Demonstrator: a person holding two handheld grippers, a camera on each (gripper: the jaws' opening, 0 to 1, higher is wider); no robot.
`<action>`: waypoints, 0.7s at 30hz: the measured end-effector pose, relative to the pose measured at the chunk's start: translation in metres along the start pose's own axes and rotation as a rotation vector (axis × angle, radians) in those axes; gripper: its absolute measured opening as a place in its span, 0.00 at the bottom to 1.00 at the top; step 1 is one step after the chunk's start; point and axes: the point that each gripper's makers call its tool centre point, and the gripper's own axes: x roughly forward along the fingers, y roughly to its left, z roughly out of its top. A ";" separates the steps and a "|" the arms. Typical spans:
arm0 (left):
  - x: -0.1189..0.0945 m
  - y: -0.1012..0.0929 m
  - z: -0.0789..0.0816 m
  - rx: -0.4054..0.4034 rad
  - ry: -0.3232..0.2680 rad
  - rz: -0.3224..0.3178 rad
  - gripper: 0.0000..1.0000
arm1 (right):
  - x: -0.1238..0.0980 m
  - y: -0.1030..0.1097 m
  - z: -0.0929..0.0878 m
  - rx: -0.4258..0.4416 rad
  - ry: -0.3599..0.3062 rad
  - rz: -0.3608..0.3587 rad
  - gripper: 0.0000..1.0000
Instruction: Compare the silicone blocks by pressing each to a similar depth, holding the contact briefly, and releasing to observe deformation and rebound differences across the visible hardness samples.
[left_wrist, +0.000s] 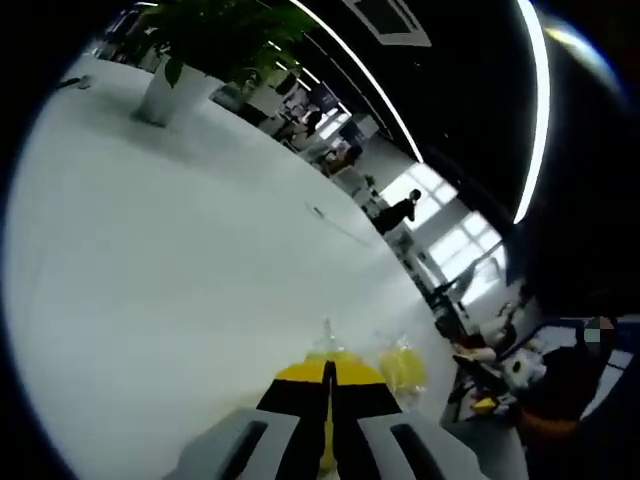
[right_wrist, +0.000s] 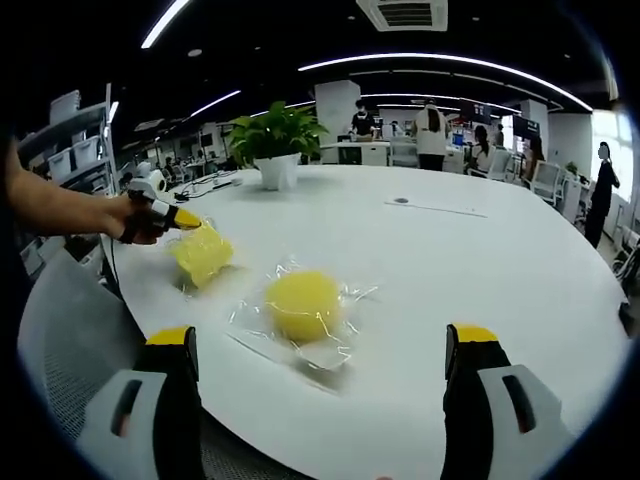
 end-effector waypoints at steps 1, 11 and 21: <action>0.000 -0.001 0.000 0.003 -0.001 -0.002 0.00 | 0.000 0.000 0.000 -0.001 -0.002 -0.001 0.96; -0.002 -0.020 0.011 0.065 -0.038 -0.024 0.00 | -0.001 0.001 0.000 -0.005 -0.002 0.000 0.96; 0.002 -0.048 0.018 0.248 0.001 -0.035 0.00 | -0.001 0.000 0.000 -0.004 -0.001 -0.003 0.96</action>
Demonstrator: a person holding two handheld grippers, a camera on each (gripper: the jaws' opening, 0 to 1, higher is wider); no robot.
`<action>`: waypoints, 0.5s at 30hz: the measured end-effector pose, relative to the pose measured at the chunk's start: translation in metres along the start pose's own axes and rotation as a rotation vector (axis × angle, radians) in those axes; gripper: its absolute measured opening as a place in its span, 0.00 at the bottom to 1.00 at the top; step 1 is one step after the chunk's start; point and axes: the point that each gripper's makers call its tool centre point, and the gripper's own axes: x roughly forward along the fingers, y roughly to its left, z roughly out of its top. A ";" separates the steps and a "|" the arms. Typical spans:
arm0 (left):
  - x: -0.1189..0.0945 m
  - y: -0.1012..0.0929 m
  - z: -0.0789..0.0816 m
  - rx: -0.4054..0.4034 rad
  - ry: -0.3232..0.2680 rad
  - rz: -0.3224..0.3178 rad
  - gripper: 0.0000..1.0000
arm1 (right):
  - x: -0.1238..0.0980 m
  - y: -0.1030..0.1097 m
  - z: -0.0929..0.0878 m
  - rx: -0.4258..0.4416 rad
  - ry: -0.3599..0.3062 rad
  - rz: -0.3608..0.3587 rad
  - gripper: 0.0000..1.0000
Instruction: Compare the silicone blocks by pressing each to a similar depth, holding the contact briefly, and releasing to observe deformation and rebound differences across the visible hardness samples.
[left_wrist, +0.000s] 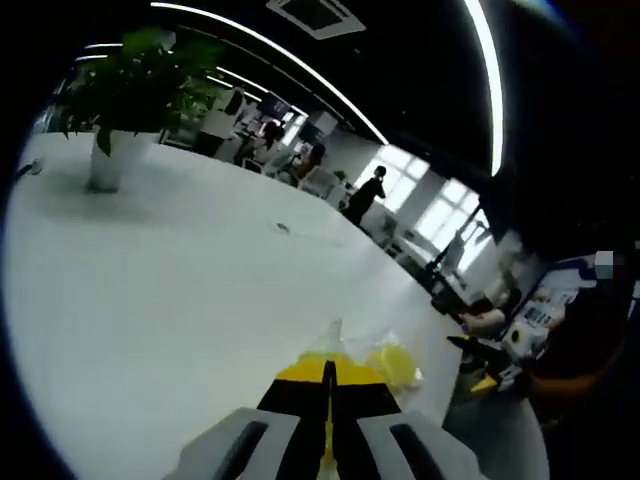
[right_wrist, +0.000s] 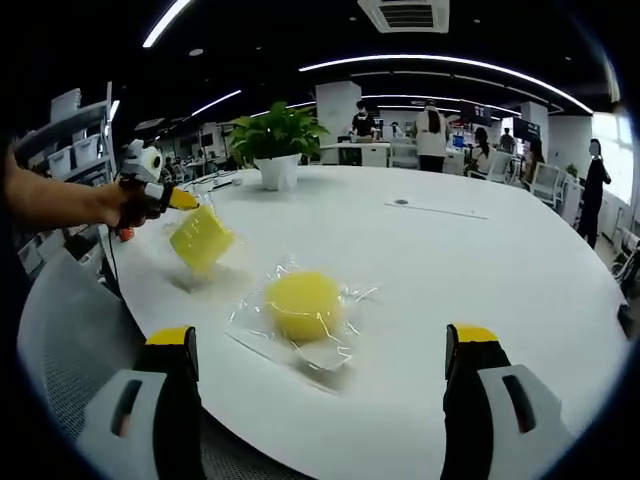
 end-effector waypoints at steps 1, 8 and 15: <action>0.000 -0.001 0.002 0.000 -0.003 -0.002 0.00 | 0.000 0.000 0.000 0.002 -0.001 0.000 0.96; -0.005 -0.006 0.020 0.019 -0.042 -0.010 0.00 | 0.000 0.001 0.001 0.005 -0.003 0.003 0.96; -0.011 -0.021 0.044 0.092 -0.037 -0.027 0.00 | 0.000 0.001 0.001 0.003 -0.005 0.005 0.96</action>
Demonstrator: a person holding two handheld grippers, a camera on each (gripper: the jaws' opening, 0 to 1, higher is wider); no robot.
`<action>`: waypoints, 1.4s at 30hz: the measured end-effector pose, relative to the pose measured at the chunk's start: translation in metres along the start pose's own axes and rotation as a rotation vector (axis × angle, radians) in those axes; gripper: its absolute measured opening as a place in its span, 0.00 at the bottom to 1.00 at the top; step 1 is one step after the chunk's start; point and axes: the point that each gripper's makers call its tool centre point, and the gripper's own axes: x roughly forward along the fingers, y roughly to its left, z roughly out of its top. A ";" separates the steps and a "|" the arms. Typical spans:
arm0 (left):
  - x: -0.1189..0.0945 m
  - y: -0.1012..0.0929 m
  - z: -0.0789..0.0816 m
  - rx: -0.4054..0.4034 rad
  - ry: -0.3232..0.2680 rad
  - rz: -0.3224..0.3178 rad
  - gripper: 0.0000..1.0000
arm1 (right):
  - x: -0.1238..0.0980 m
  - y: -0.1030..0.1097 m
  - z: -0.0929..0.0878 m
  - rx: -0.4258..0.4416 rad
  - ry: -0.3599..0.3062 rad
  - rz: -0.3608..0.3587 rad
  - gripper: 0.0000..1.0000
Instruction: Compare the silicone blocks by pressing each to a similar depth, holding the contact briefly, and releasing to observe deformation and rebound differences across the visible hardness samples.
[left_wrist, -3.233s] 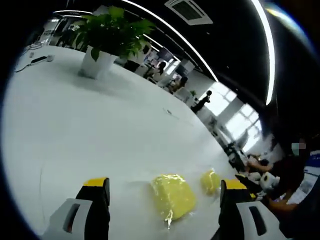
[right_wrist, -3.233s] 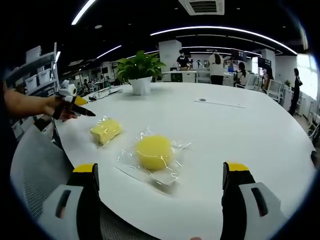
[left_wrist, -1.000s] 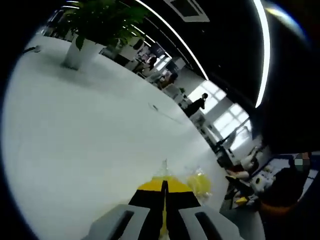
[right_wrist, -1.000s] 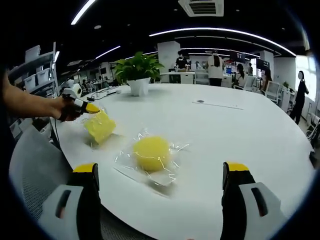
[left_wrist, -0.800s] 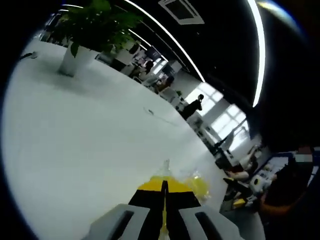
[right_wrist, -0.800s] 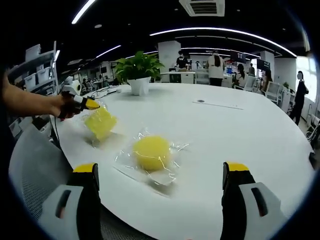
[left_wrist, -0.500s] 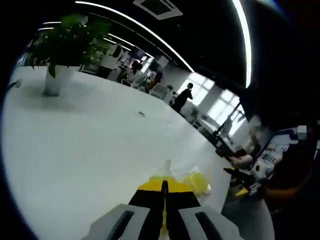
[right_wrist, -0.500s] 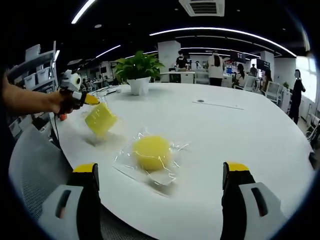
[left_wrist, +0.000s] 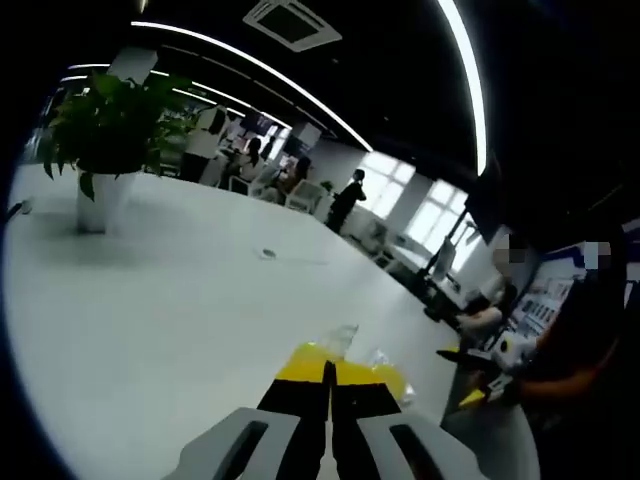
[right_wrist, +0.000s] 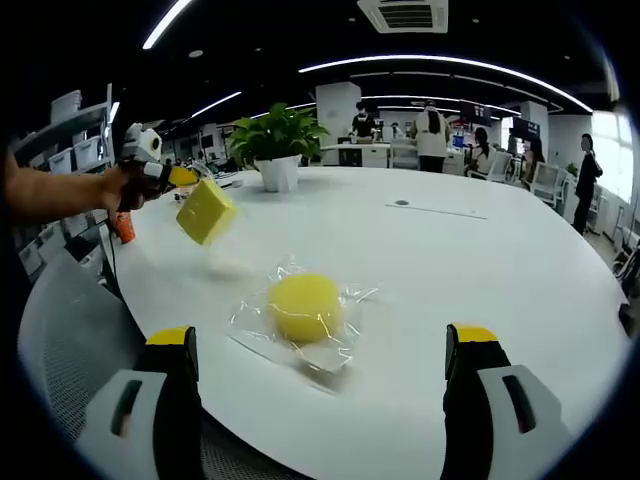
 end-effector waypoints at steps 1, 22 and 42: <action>0.000 -0.002 0.001 0.010 0.002 -0.003 0.00 | 0.000 0.000 0.000 -0.002 0.000 0.000 0.96; -0.012 -0.074 0.072 0.253 -0.021 -0.137 0.00 | 0.002 0.014 0.022 -0.072 -0.028 0.085 0.96; -0.025 -0.131 0.094 0.317 -0.072 -0.292 0.00 | 0.023 0.079 0.130 -0.137 -0.172 0.455 0.96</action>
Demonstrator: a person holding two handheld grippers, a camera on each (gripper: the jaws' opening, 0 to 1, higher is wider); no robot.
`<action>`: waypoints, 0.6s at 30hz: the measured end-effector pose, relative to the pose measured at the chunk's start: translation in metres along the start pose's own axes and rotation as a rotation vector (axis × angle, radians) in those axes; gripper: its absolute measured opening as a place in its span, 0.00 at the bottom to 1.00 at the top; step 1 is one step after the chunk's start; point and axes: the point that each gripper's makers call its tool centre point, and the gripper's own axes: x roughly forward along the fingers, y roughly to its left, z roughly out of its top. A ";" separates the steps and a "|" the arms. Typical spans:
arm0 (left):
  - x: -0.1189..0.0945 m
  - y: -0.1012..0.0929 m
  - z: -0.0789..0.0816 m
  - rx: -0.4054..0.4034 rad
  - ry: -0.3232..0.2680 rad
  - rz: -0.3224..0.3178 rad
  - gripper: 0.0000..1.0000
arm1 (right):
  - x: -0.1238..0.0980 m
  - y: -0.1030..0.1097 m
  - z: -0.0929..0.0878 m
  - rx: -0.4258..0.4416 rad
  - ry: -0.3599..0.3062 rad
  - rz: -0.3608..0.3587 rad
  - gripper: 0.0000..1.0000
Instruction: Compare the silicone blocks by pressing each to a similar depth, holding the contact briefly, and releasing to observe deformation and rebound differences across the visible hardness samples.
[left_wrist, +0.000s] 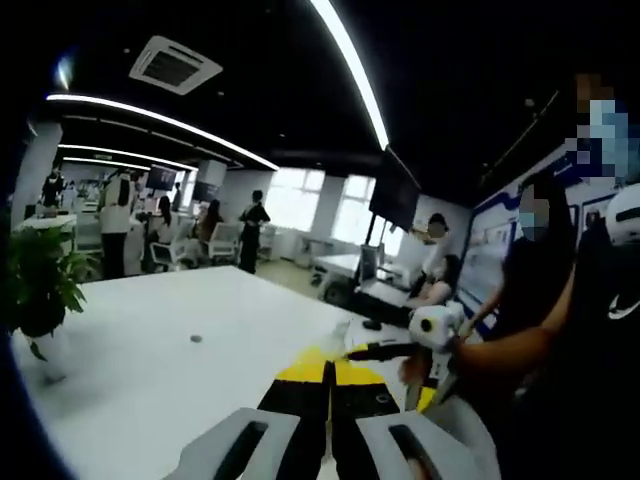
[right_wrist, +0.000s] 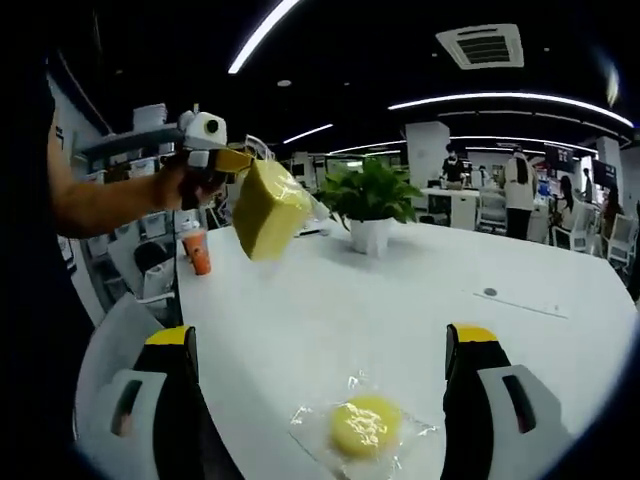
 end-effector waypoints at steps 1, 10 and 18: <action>0.000 -0.002 0.001 0.000 -0.003 -0.011 0.00 | 0.005 0.007 0.004 0.014 -0.010 0.037 0.96; 0.006 -0.025 0.009 0.004 -0.025 -0.087 0.00 | 0.028 0.031 0.048 0.045 -0.181 0.176 0.96; 0.010 -0.042 0.014 0.011 -0.034 -0.128 0.00 | 0.041 0.051 0.068 0.049 -0.226 0.265 0.86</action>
